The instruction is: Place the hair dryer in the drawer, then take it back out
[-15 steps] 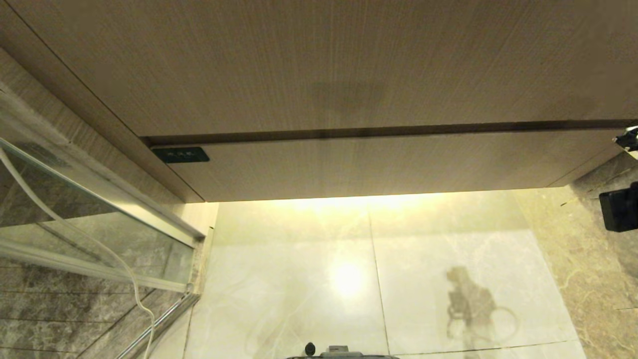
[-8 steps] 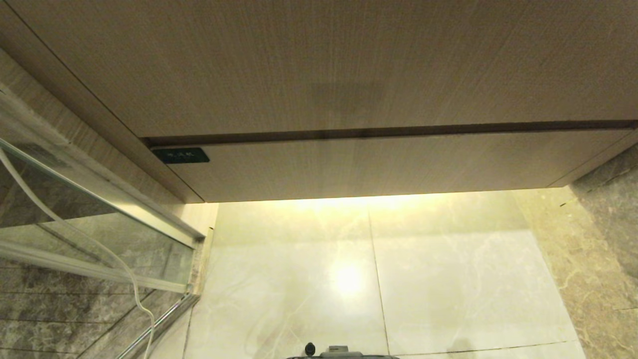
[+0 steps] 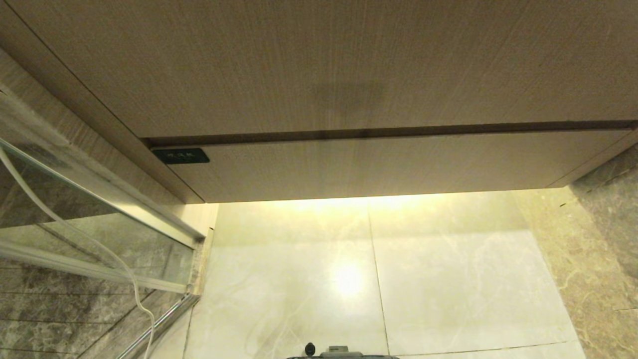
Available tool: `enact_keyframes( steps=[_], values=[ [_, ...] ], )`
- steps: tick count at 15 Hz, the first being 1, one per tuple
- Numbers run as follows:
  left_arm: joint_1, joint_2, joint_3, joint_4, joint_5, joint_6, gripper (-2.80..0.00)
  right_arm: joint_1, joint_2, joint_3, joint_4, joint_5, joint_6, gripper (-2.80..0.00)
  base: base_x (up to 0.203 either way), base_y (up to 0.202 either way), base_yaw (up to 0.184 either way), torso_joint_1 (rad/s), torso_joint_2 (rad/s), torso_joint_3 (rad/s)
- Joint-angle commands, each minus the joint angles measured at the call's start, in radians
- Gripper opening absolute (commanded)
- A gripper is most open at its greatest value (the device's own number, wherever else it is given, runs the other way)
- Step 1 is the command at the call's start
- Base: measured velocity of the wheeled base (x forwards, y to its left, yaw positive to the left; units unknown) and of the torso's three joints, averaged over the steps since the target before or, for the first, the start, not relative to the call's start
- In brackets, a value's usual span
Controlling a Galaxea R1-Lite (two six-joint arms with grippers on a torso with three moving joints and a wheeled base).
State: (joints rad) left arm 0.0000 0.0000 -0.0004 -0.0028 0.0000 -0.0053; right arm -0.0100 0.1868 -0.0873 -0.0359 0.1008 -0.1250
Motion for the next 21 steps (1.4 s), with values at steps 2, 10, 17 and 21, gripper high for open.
enact_keyframes(
  steps=[2, 10, 17, 21],
  values=[
    [0.0, 0.0, 0.0, 0.0, 0.001, -0.001, -2.8, 0.007, -0.193, 0.074, -0.029, -0.082, 0.014, -2.8, 0.0, 0.0, 0.0, 0.0, 0.0, 0.0],
    [0.0, 0.0, 0.0, 0.0, 0.0, -0.001, -2.8, 0.009, -0.188, 0.087, 0.034, -0.109, 0.104, -2.8, 0.0, 0.0, 0.0, 0.0, 0.0, 0.0],
    [0.0, 0.0, -0.001, 0.0, 0.002, -0.001, -2.8, 0.008, -0.188, 0.087, 0.031, -0.108, 0.107, -2.8, 0.0, 0.0, 0.0, 0.0, 0.0, 0.0],
    [0.0, 0.001, 0.0, 0.0, 0.001, -0.001, -2.8, 0.008, -0.188, 0.087, 0.033, -0.108, 0.107, -2.8, 0.0, 0.0, 0.0, 0.0, 0.0, 0.0]
  ],
)
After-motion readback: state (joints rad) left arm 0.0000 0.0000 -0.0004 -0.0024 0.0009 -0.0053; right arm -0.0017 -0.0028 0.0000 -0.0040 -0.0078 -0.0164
